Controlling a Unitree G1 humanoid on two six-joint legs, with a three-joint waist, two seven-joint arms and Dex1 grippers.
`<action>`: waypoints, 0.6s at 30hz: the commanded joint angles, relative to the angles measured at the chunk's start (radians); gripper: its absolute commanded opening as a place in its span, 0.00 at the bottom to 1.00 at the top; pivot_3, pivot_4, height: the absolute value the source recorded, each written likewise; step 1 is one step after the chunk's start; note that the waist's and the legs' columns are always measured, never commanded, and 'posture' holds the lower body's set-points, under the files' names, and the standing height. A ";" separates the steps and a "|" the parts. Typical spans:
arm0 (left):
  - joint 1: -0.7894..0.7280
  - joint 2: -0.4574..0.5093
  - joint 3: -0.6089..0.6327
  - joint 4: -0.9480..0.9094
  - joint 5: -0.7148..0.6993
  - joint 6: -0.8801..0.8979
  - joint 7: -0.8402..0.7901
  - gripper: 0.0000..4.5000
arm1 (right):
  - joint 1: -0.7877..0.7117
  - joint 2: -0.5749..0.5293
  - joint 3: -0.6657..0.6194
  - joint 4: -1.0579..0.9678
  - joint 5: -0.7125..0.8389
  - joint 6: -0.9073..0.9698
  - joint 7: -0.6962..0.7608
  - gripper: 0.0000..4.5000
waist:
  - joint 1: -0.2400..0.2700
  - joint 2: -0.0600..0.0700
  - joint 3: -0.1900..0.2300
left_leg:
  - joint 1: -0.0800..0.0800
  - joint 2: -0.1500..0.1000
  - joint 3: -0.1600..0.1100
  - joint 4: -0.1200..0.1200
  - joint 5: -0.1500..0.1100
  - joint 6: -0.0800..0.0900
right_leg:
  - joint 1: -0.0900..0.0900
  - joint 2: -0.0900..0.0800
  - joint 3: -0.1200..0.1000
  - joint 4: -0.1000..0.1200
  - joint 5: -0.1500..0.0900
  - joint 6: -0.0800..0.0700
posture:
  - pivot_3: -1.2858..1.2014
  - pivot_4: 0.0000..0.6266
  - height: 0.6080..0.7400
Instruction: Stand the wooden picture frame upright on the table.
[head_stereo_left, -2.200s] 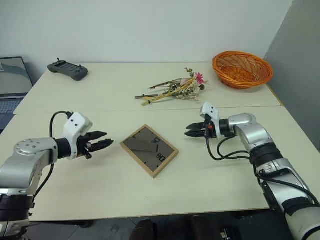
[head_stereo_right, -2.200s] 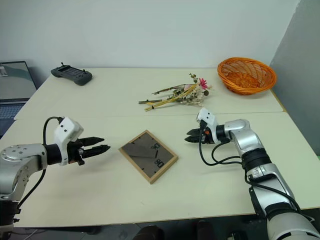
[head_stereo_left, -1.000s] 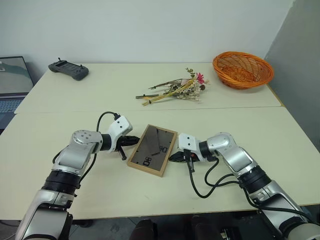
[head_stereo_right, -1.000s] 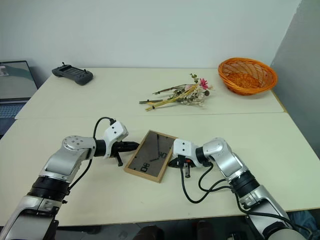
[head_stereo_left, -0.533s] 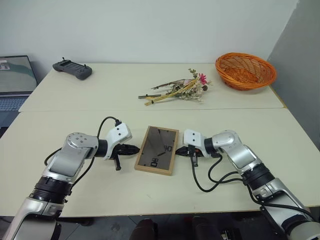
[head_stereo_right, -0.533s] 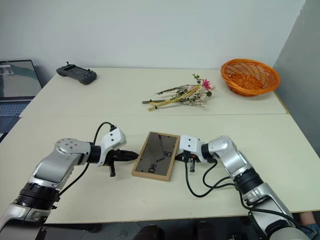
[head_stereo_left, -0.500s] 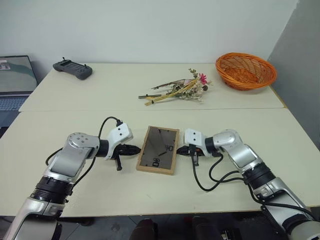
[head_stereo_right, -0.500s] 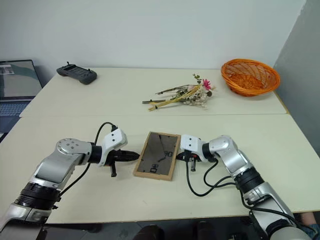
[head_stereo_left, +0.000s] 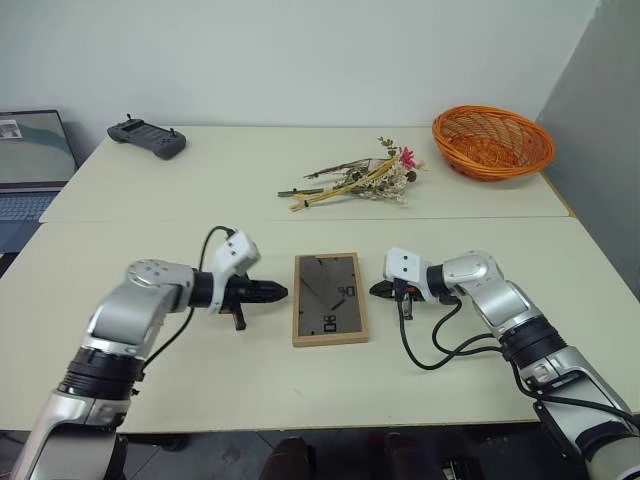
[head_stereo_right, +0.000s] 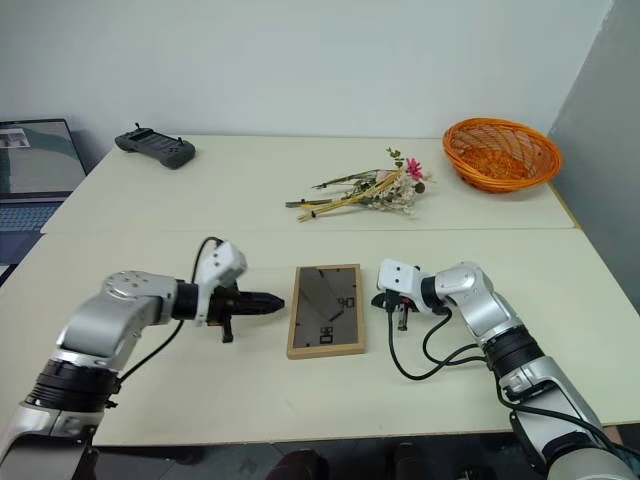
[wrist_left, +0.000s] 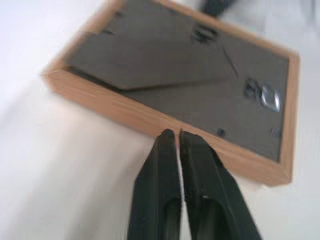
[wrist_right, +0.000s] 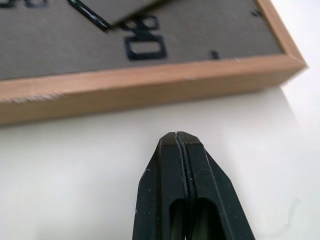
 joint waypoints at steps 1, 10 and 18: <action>-0.038 0.022 0.062 0.072 -0.136 0.243 -0.044 0.29 | -0.018 0.006 -0.029 0.027 -0.012 -0.026 -0.032 0.00 | -0.002 0.000 0.000 | 0.000 0.000 0.000 0.000 0.000 0.000 | 0.000 0.000 0.000 0.000 0.000 0.000 | 0.52 0.24 1.00; -0.083 -0.064 0.147 0.225 -0.304 0.710 0.062 0.64 | 0.016 0.032 -0.030 -0.035 -0.006 -0.001 -0.046 0.00 | -0.016 0.000 0.000 | 0.000 0.000 -0.001 0.000 0.000 -0.001 | 0.000 0.000 0.000 0.000 0.000 0.000 | 0.52 0.24 1.00; 0.001 -0.123 0.130 0.187 -0.327 0.692 0.135 1.00 | 0.077 0.052 -0.009 -0.142 -0.008 0.067 -0.050 0.00 | -0.019 0.000 0.000 | 0.001 0.001 -0.002 0.000 0.002 -0.004 | 0.000 0.001 0.002 0.000 0.000 0.000 | 0.52 0.24 1.00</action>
